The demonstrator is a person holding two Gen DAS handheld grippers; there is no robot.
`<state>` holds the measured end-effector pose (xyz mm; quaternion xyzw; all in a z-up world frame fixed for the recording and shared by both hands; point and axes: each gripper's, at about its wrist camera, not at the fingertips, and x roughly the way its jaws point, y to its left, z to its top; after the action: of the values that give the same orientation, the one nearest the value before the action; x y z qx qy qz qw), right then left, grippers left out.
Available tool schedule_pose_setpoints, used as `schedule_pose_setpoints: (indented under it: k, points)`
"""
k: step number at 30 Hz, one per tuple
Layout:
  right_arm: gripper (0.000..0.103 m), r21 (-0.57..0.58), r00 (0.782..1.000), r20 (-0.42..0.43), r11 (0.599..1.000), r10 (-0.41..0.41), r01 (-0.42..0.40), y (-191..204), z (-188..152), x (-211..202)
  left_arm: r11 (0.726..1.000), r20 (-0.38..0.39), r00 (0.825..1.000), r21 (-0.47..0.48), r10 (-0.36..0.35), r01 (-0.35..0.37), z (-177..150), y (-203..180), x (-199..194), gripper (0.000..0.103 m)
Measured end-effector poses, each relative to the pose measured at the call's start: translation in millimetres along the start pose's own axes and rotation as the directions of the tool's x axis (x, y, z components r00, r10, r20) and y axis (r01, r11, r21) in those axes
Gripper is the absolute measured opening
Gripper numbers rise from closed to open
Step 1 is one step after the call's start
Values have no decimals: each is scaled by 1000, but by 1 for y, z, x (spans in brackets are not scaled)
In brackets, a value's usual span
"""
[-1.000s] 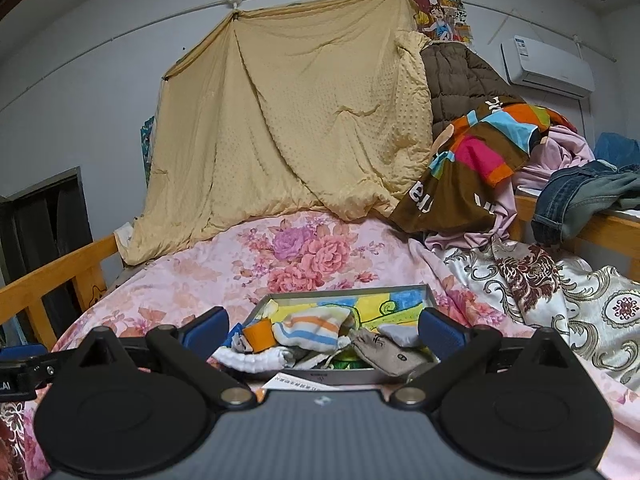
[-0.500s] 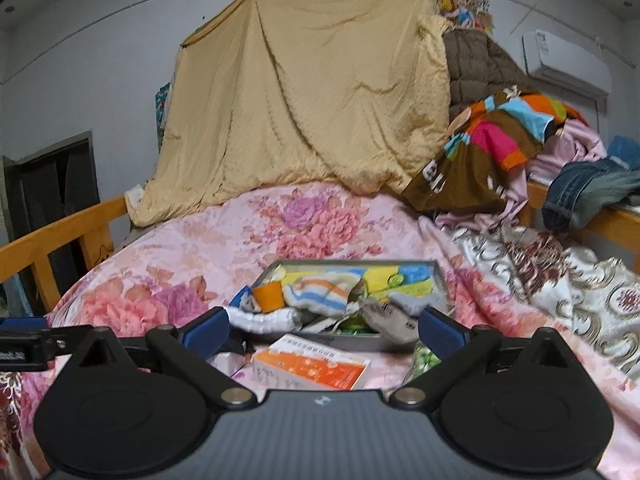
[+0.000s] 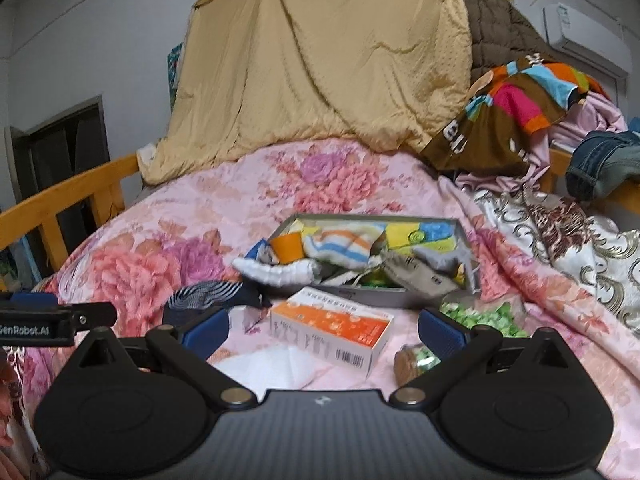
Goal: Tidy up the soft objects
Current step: 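Withdraw both grippers from the tray toward the black striped sock and white cloth, then lower the left gripper to the black striped sock while the right lowers to the white cloth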
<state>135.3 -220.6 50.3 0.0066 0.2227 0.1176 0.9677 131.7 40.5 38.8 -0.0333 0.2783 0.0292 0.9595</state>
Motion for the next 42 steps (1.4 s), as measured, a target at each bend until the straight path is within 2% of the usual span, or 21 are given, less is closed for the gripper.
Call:
schedule_pose_setpoints:
  k: [4, 10, 14, 20, 26, 28, 31, 33, 37, 42]
  points:
    - [103, -21, 999, -42, 1000, 15, -16, 8, -4, 8, 1000, -51, 999, -15, 18, -18, -1, 4, 6, 102]
    - [103, -40, 991, -122, 998, 45, -50, 19, -12, 19, 1000, -76, 997, -4, 7, -7, -1, 2, 10, 102]
    - [103, -65, 985, -165, 996, 57, -68, 26, -19, 28, 998, -92, 996, 54, -15, 21, 1, -4, 19, 102]
    - [103, -74, 971, -229, 994, 66, -85, 36, -30, 53, 986, -68, 997, 164, -27, 38, 9, -10, 37, 102]
    - [103, -90, 964, -258, 991, 70, -96, 44, -38, 70, 956, -111, 992, 279, -62, 91, 15, -10, 68, 102]
    - [103, -93, 964, -257, 991, 65, -92, 44, -38, 74, 942, -103, 992, 316, -80, 108, 17, -10, 77, 102]
    - [103, -88, 965, -256, 993, 58, -83, 45, -38, 82, 930, -43, 994, 350, -104, 112, 19, -9, 90, 102]
    - [103, -88, 966, -255, 993, 50, -74, 45, -38, 88, 934, -20, 993, 338, -114, 114, 21, -7, 101, 102]
    - [103, -97, 969, -244, 994, 33, -58, 47, -39, 100, 953, -60, 983, 243, -173, 182, 24, -2, 130, 102]
    - [103, -119, 970, -238, 990, 38, -69, 52, -39, 110, 965, -76, 979, 171, -189, 200, 23, 7, 148, 102]
